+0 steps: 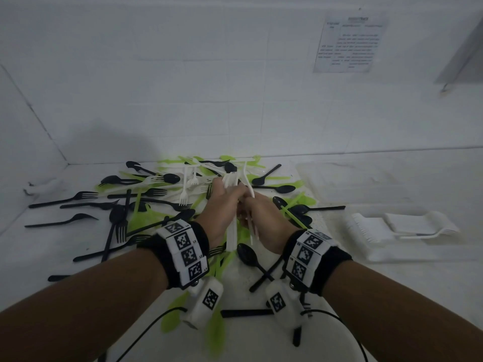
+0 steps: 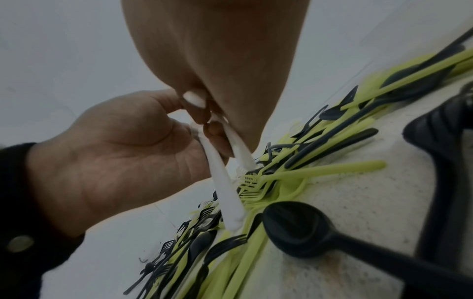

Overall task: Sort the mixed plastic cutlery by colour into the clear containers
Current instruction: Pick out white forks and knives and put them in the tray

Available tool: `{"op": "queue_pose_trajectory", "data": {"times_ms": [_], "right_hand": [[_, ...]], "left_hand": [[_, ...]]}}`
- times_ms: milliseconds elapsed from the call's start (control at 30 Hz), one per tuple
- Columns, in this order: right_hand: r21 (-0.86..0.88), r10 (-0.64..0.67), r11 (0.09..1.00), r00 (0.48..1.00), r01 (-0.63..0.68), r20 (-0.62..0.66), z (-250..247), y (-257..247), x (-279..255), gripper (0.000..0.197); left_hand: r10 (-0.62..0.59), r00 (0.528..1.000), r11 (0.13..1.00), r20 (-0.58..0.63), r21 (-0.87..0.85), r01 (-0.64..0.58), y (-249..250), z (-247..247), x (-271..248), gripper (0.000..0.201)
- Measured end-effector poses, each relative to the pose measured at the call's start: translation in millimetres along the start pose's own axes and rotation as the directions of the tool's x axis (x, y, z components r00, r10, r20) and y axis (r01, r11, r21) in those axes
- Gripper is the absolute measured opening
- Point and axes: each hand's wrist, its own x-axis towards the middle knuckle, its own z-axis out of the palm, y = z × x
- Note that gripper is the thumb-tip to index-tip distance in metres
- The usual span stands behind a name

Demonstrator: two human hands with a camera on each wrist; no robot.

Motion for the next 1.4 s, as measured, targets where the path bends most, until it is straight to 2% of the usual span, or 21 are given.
{"op": "queue_pose_trajectory", "data": {"times_ms": [100,200,300,433,533,633,733,767,800,867,900,967,1033,1133,1267,1400], "right_hand": [[0.086,-0.029,0.996,0.999,0.028,0.013,-2,-2,-2,0.042],[0.025,-0.079,0.997,0.997,0.079,-0.01,-4,0,-1,0.049],[-0.043,-0.105,0.994,0.993,0.103,-0.052,-1,4,2,0.045],[-0.067,-0.104,0.993,0.992,0.1,-0.066,2,11,5,0.036],[-0.149,-0.092,0.985,0.994,0.083,-0.058,6,14,4,0.028],[-0.08,-0.037,0.996,0.999,0.034,-0.031,6,12,5,0.032],[-0.088,-0.061,0.995,0.981,0.045,-0.182,2,7,4,0.028],[-0.124,-0.073,0.991,0.97,0.045,-0.233,1,5,2,0.022],[-0.138,-0.056,0.99,0.966,0.022,-0.251,0,3,0,0.026],[-0.116,0.025,0.992,0.981,-0.048,-0.192,-2,3,-3,0.044],[-0.102,0.034,0.994,0.989,-0.049,-0.144,-2,1,-6,0.043],[-0.156,-0.067,0.986,0.997,0.06,-0.039,3,-1,-9,0.028],[-0.269,-0.195,0.944,0.981,0.192,0.017,6,3,-8,0.03],[-0.395,-0.286,0.875,0.957,0.281,0.048,13,13,3,0.041],[-0.438,-0.332,0.84,0.942,0.32,0.051,14,23,16,0.046],[-0.445,-0.368,0.827,0.929,0.345,0.036,13,26,23,0.044]], "left_hand": [[0.025,0.999,0.999,-0.023,0.036,-0.024,-3,-4,2,0.027],[0.034,0.998,0.999,-0.055,-0.003,-0.034,-5,-5,2,0.025],[0.043,0.999,0.995,-0.034,-0.092,-0.046,-7,-6,0,0.022],[-0.006,1.0,0.978,0.006,-0.208,0.007,-8,-7,-1,0.012],[-0.031,1.0,0.989,0.001,-0.141,0.031,-10,-7,0,0.024],[-0.024,0.998,0.997,-0.058,-0.079,0.019,-11,-13,0,0.041],[-0.011,0.99,0.998,-0.144,-0.064,0.001,-9,-23,3,0.03],[-0.013,0.989,0.998,-0.15,-0.067,0.003,-8,-26,3,0.025],[-0.012,0.99,0.998,-0.142,-0.07,0.002,-7,-28,3,0.021],[0.001,0.993,0.998,-0.122,-0.063,-0.009,-5,-30,2,0.019],[0.003,0.993,0.998,-0.118,-0.063,-0.011,-5,-30,1,0.022],[-0.009,0.995,0.995,-0.104,-0.099,-0.001,-4,-31,0,0.031],[-0.025,0.995,0.987,-0.095,-0.162,0.009,-3,-31,1,0.03],[-0.029,0.997,0.975,-0.077,-0.223,0.011,-2,-31,3,0.026],[-0.01,0.999,0.973,-0.044,-0.233,-0.001,-2,-33,3,0.026],[-0.017,1.0,0.97,-0.005,-0.241,0.016,1,-39,7,0.015]]}}
